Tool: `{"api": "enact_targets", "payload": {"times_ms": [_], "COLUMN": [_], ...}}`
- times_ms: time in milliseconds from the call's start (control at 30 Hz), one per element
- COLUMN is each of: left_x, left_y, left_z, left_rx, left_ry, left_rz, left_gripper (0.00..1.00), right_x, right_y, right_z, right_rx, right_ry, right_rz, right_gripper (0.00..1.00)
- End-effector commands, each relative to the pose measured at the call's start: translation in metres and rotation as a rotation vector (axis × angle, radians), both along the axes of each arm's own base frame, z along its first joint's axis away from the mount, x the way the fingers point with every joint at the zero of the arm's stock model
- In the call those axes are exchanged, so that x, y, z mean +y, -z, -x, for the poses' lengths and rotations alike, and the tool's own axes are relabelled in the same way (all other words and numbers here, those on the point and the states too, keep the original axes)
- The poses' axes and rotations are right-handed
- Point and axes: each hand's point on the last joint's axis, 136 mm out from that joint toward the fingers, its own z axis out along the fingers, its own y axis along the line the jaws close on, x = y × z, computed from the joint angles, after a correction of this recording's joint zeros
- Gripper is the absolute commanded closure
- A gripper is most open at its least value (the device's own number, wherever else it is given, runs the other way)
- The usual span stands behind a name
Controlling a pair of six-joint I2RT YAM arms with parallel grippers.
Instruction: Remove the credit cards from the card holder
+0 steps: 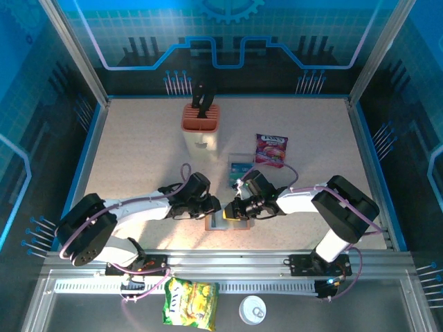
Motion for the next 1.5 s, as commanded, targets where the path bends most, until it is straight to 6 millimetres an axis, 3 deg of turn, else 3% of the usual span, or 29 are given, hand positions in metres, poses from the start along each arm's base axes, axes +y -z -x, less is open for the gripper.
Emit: {"api": "enact_targets", "payload": {"times_ms": [0,367,600,833,1133,1467], "left_x": [-0.002,-0.011,-0.016,-0.021,-0.037,-0.064], "left_y": [0.008,0.005,-0.01,-0.034,-0.039,-0.038], "left_z": [0.008,0.005,0.003,-0.001,-0.004,-0.011], "left_rx": [0.039,0.032,0.014,-0.026,-0.025,-0.028], "left_ry": [0.009,0.001,0.008,0.046,0.089,0.137], "left_rz": [0.013,0.07,0.109,0.114,0.13,0.141], "left_gripper": [0.69,0.75,0.78,0.79,0.8,0.84], "right_x": [-0.003,-0.002,-0.002,-0.023,-0.061,-0.072], "right_y": [0.001,-0.002,-0.025,-0.056,-0.09,-0.107], "right_z": [0.0,0.0,-0.004,-0.014,-0.029,-0.036], "right_rx": [0.013,0.006,-0.042,-0.154,-0.242,-0.271], "right_ry": [0.003,0.0,-0.006,0.016,0.092,0.116], "right_rz": [-0.01,-0.016,-0.02,0.08,0.136,0.115], "right_gripper": [0.8,0.8,0.77,0.75,0.73,0.73]}}
